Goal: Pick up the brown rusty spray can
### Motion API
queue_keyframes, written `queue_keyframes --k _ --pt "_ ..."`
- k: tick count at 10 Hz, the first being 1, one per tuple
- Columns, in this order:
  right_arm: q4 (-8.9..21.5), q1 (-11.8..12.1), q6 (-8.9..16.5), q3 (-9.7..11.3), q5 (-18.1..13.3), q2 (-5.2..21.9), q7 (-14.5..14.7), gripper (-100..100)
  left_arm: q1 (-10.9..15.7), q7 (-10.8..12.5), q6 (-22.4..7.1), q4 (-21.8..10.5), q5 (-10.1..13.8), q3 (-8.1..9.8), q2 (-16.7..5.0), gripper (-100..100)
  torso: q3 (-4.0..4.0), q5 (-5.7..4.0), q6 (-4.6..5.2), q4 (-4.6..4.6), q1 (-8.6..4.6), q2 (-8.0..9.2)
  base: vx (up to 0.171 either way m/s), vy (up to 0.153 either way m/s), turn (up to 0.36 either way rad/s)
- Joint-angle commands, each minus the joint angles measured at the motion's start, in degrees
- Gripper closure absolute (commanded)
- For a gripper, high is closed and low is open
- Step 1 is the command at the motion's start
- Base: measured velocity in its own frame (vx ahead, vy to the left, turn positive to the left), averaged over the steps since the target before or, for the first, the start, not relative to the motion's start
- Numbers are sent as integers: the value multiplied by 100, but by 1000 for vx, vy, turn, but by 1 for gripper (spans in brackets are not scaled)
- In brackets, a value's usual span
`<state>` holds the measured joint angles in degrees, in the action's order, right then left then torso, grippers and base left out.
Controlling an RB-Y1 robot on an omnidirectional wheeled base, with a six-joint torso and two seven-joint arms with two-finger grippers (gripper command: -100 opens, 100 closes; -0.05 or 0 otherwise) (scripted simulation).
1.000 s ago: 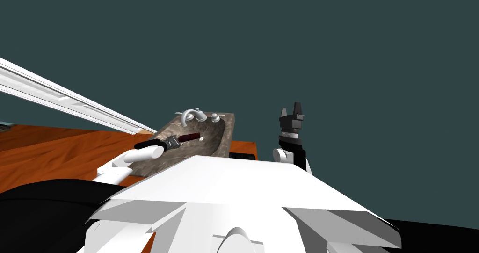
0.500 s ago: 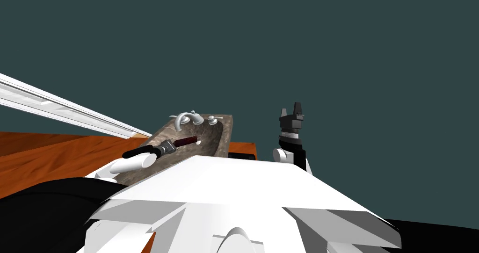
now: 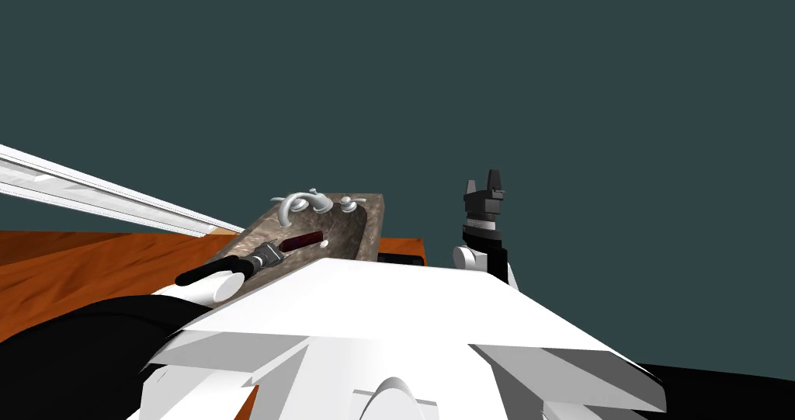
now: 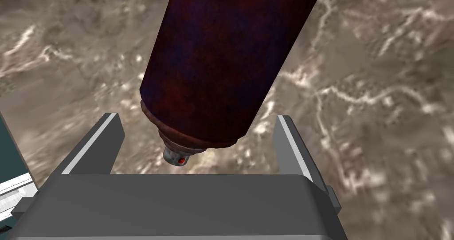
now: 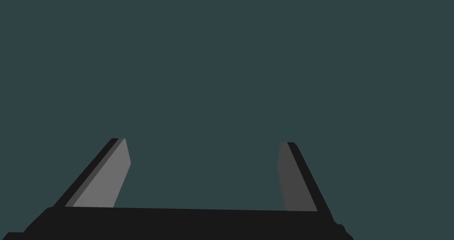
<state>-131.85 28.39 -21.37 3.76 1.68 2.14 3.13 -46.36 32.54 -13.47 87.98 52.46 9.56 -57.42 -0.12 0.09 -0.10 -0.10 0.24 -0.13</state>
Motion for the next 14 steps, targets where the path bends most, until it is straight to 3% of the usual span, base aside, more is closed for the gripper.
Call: queue_keyframes --k 1,4,5,7,8,10,11,12,14 --pt "0 0 0 0 0 0 0 0 -286 101 286 47 273 -50 -224 -100 0 0 0 0 0 0 75 -8 -98" --pt "0 0 0 0 0 0 0 0 -698 101 529 47 273 -50 -224 -100 -2 -1 0 -1 0 -3 47 -1 -23" --pt "0 0 0 0 0 0 0 0 -908 201 761 121 472 -82 -370 -100 4 0 1 2 1 8 63 -5 -115" --pt "0 0 0 0 0 0 0 0 -1235 201 993 121 472 -82 -370 -100 -7 -1 3 -2 0 -12 67 -1 -37" --pt "0 0 0 0 0 0 0 0 -1415 301 1181 195 671 -114 -517 -100 -2 -1 1 -1 0 -3 78 7 -98" --pt "0 0 0 0 0 0 0 0 -1787 301 1456 195 671 -114 -517 -100 -8 -1 4 -2 4 -15 64 6 -38" --pt "0 0 0 0 0 0 0 0 -1664 298 1340 206 661 -87 -505 -100 -2 -2 2 0 0 -4 13 0 7" --pt "0 0 0 0 0 0 0 0 -1680 296 1352 209 659 -82 -501 100 3 -1 4 2 0 5 0 0 0" --pt "0 -1 0 0 0 0 0 0 -1680 295 1350 208 659 -84 -500 100 7 -3 6 4 0 11 0 0 0"
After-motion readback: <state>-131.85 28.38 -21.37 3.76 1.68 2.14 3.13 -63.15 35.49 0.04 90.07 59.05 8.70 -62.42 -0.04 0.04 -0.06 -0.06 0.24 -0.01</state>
